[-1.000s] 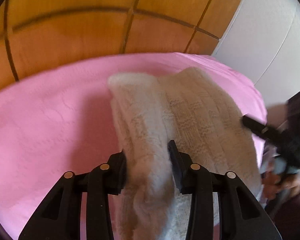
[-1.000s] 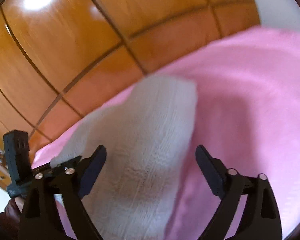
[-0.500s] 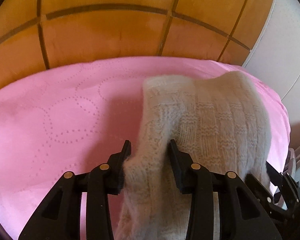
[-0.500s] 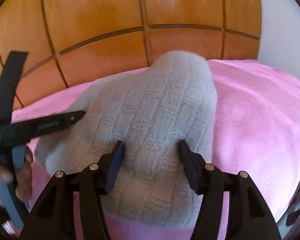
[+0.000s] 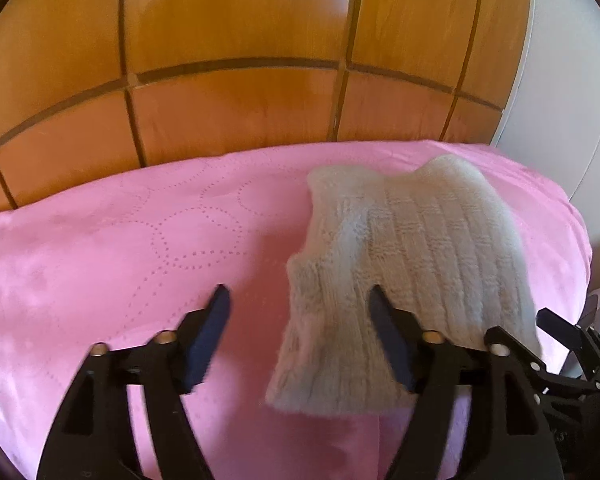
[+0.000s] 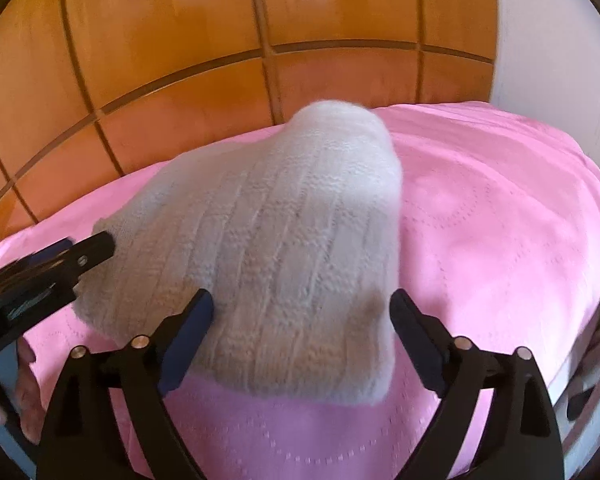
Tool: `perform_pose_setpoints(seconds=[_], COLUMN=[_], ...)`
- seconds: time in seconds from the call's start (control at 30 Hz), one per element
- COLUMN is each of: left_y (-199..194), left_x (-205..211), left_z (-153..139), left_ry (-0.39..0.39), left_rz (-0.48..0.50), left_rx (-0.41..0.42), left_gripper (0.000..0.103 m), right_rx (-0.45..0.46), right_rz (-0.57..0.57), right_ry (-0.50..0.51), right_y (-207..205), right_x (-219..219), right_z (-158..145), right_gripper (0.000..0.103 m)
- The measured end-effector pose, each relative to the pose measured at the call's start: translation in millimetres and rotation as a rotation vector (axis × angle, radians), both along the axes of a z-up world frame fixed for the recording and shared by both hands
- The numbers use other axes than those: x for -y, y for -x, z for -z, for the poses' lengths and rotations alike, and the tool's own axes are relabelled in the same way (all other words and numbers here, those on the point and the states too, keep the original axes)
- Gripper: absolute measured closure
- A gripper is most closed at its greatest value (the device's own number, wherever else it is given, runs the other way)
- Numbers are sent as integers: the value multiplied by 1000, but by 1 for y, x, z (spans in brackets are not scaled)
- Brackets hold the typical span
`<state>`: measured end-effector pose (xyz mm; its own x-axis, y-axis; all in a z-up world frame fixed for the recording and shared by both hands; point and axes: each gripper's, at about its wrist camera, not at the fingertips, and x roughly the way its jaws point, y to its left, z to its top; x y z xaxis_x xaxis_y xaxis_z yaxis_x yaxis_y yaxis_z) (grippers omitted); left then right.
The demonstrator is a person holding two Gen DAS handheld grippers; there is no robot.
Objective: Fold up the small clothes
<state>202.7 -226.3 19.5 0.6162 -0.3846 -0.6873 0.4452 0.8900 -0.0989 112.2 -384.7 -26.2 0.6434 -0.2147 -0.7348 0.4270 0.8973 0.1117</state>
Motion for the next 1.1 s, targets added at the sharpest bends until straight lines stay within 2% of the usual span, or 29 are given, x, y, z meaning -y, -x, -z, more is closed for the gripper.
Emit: perform_pose_setpoints(seconds=[0.13,0.2,0.27,0.53,0.6,0.67,0.83,1.1], left_y=[13,21,27,49,54,60,71,77], left_x=[-10,-16,-20,-39,-42,-46,-51,-58], left_z=[-5,-7,-9,-9,-9,-8,-4,-5], left_ry=[25,28,19,-2,-1,5,7,18], left_rz=[-6,-22,-36,-92,-95,-99,-107,-126], left_rx=[-8,0,12,35,35,43,51,61], left_gripper=[27,26,19,19,14,14,12,10], right_rx=[15,24,32,61,65,69,63,58], right_rz=[41,64,81,138,149,159,169,125], right_ry=[17,29,39,136,145,151,171,197], right_y=[11,18,24,48,51,54,57,53], right_x=[-5,-10,-14,-38,-42,-44,-52,-64], right_z=[-8,-13,-16,-25,-26,-27,-29,-30], right_gripper=[2,2,2,2,2,2,2,2])
